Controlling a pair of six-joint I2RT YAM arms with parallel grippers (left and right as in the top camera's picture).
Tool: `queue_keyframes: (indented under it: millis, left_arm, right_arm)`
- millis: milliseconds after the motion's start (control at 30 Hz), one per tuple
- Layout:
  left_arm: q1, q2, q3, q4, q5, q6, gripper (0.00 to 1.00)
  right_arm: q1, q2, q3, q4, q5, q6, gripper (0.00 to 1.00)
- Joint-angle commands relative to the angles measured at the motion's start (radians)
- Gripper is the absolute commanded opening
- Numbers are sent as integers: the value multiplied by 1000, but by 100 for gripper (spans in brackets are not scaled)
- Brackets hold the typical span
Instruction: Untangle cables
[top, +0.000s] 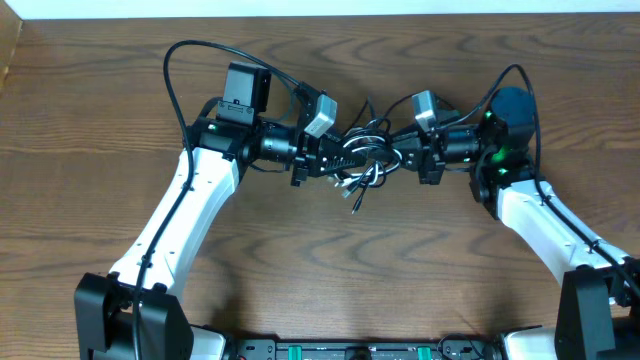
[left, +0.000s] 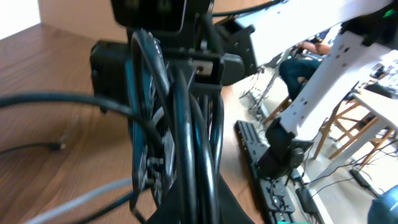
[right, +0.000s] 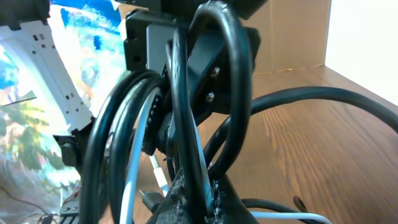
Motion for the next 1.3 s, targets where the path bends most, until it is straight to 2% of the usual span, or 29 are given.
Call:
queue_keyframes:
  millis: [0, 200, 367, 533, 833, 933, 1067, 1133, 1267]
  left_arm:
    - [5, -3, 6, -6, -162, -37, 8]
    - [4, -3, 6, -21, -496, -131, 8]
    - [4, -3, 6, -49, -585, -131, 8]
    - [4, -3, 6, -89, -739, -131, 8]
    - [4, -3, 6, -89, -726, -130, 8]
    - [4, -3, 6, -88, -677, -119, 8]
    - [4, -3, 6, -88, -548, -29, 8]
    - [4, -3, 6, -88, -486, 17, 8]
    - [4, -3, 6, -72, -412, 63, 8]
  right_arm:
    - [-51, -6, 8, 3, 1, 26, 1]
    - [-132, -6, 8, 4, 6, 54, 1]
    - [-155, -6, 8, 4, 21, 60, 1]
    - [-158, -6, 8, 4, 95, 76, 1]
    - [-157, -6, 8, -31, 168, 81, 2]
    - [-157, -6, 8, -81, 186, 69, 12]
    - [-157, -6, 8, -233, 303, -22, 45]
    - [-157, -6, 8, -285, 346, -50, 50]
    - [-144, -6, 8, -307, 332, -60, 49]
